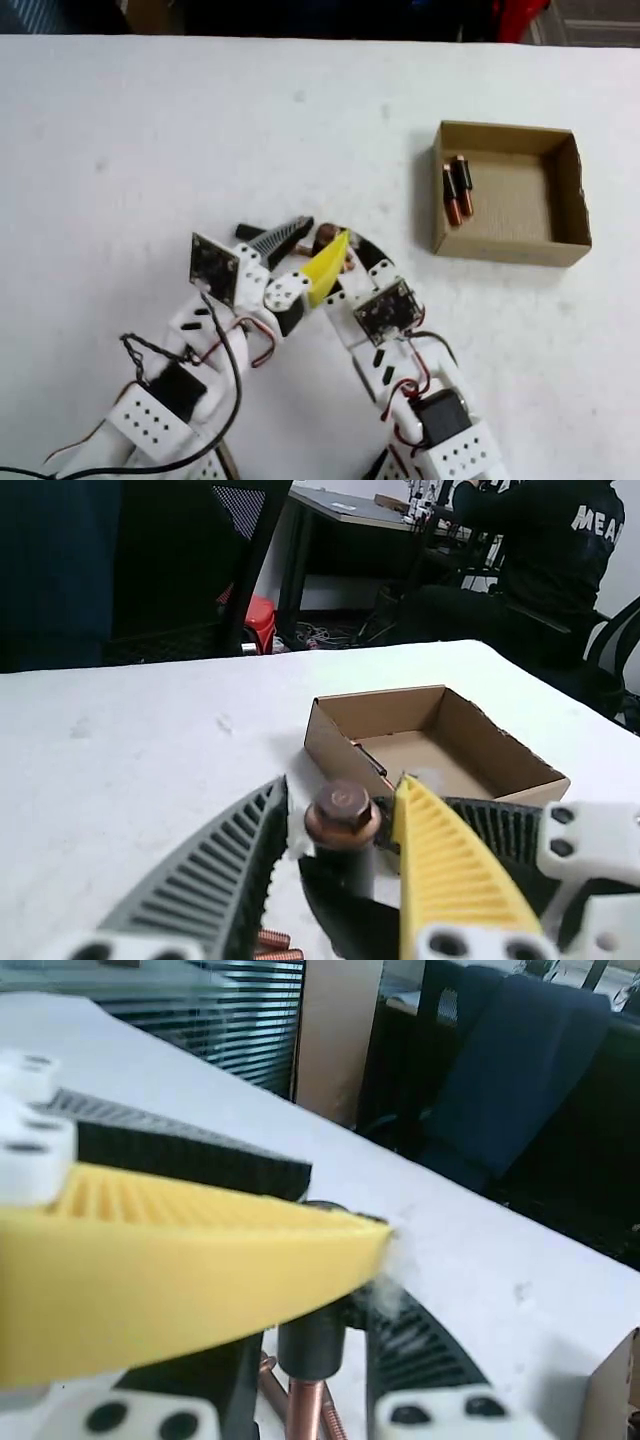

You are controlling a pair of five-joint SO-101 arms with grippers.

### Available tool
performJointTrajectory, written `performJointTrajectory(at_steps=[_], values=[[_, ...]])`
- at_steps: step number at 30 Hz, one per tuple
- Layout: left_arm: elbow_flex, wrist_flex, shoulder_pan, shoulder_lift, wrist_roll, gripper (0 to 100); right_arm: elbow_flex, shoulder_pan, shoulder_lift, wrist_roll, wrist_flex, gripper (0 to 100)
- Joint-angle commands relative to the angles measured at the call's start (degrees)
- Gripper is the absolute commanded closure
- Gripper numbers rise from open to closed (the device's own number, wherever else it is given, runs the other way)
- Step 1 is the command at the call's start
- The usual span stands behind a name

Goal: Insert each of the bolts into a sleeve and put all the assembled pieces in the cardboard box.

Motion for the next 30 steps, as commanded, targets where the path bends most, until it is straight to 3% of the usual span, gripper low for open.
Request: performJointTrajectory(at_steps=[1, 8, 21, 24, 30], values=[[-1.0, -0.2, -0.6, -0.8, -0.5, 80, 0.5, 0.5, -0.3, 0.6, -0.1, 98.1], [-3.5, -0.5, -6.1, -0.9, -0.5, 80, 0.5, 0.5, -0.3, 0.7, 0.0, 98.1], [-6.3, -0.3, -6.5, -1.0, -0.5, 80, 0.5, 4.5, -0.1, 0.3, 0.0, 98.1], [-6.2, -0.1, -9.4, -1.8, -0.5, 80, 0.5, 5.8, 0.0, 0.3, 0.3, 98.1], [-6.2, 12.3, -14.7, -10.3, -0.7, 80, 0.5, 6.4, -0.3, 0.7, 3.6, 97.8]])
